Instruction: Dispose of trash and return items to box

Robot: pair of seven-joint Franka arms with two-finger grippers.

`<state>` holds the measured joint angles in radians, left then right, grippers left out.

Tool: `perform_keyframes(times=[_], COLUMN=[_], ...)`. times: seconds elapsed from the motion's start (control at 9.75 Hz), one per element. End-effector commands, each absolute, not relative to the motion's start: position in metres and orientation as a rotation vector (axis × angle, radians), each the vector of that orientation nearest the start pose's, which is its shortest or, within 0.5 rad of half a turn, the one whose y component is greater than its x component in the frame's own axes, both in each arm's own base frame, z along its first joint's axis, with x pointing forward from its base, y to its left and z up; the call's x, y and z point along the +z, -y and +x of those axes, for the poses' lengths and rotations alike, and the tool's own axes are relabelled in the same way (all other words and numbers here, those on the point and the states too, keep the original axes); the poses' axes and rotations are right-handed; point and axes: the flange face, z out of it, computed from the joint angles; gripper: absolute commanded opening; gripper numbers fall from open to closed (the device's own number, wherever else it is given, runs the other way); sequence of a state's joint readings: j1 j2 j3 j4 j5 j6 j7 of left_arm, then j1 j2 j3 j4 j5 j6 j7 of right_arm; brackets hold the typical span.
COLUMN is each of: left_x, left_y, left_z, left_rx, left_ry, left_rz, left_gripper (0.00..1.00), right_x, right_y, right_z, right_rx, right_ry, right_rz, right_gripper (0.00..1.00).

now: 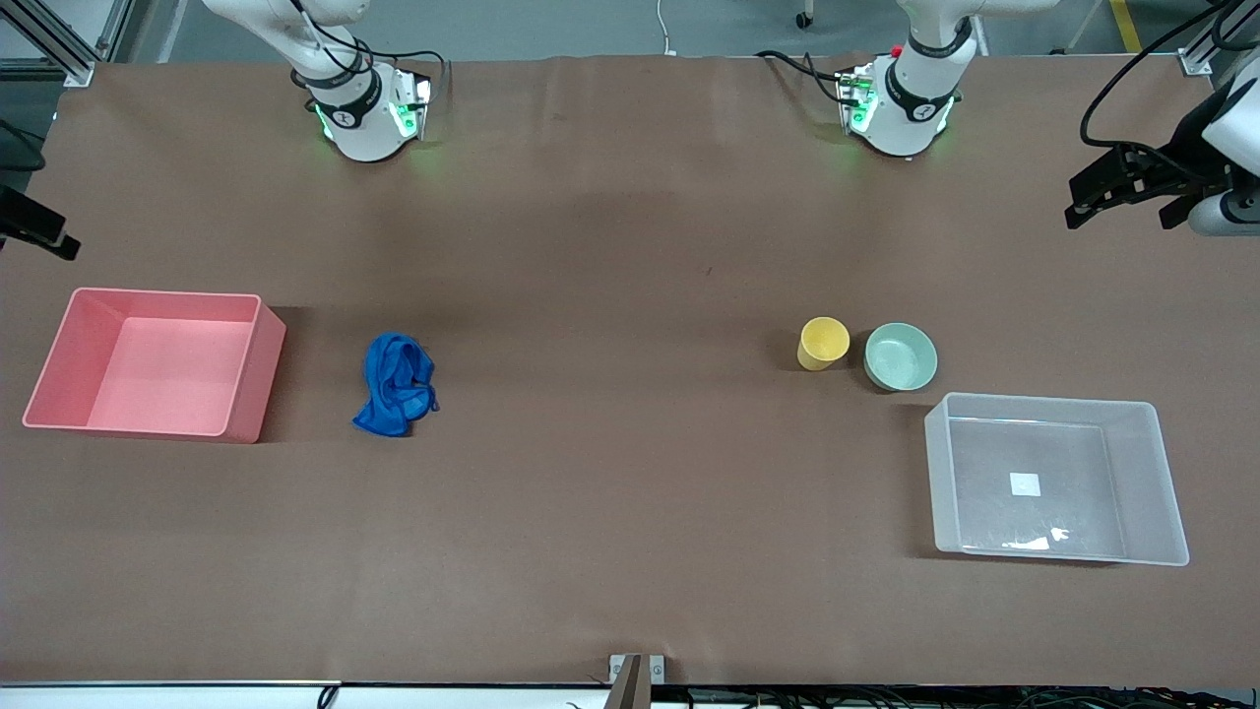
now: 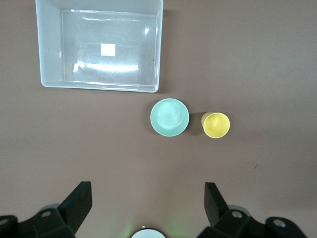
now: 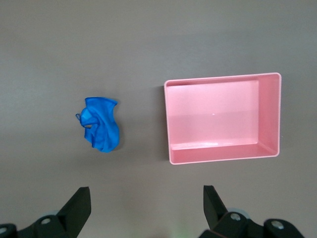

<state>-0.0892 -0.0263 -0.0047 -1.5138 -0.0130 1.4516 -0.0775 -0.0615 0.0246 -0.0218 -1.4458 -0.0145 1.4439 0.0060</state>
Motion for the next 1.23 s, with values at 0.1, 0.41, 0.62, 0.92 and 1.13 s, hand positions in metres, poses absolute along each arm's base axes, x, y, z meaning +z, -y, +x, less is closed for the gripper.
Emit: perform_keyframes(times=[0.1, 0.41, 0.62, 0.92, 1.13], left_x=[0.561, 0.446, 0.367, 0.269, 0.219], left_y=[0.044, 0.041, 0.038, 0.035, 0.034], left_z=[0.533, 0.523, 0.507, 0.502, 0.504], left_rx=[0.085, 0.054, -0.021, -0.065, -0.058], left_ry=[-0.037, -0.029, -0.017, -0.007, -0.004], left_rz=[-3.145, -3.146, -3.149, -3.147, -3.144], left_gripper=[1.00, 0.99, 0.99, 0.99, 0.99], right_x=[0.566, 0.410, 0.310, 0.225, 0.201], right_y=[-0.042, -0.079, -0.083, -0.089, -0.091], right_z=[0.573, 0.581, 0.575, 0.570, 0.564], right_rx=[0.046, -0.040, -0.017, 0.082, 0.104], right_ry=[-0.160, -0.075, -0.062, -0.022, 0.021], right_rz=[-3.159, -3.135, -3.116, -3.114, -3.129], right_gripper=[1.00, 1.00, 1.00, 1.00, 1.00])
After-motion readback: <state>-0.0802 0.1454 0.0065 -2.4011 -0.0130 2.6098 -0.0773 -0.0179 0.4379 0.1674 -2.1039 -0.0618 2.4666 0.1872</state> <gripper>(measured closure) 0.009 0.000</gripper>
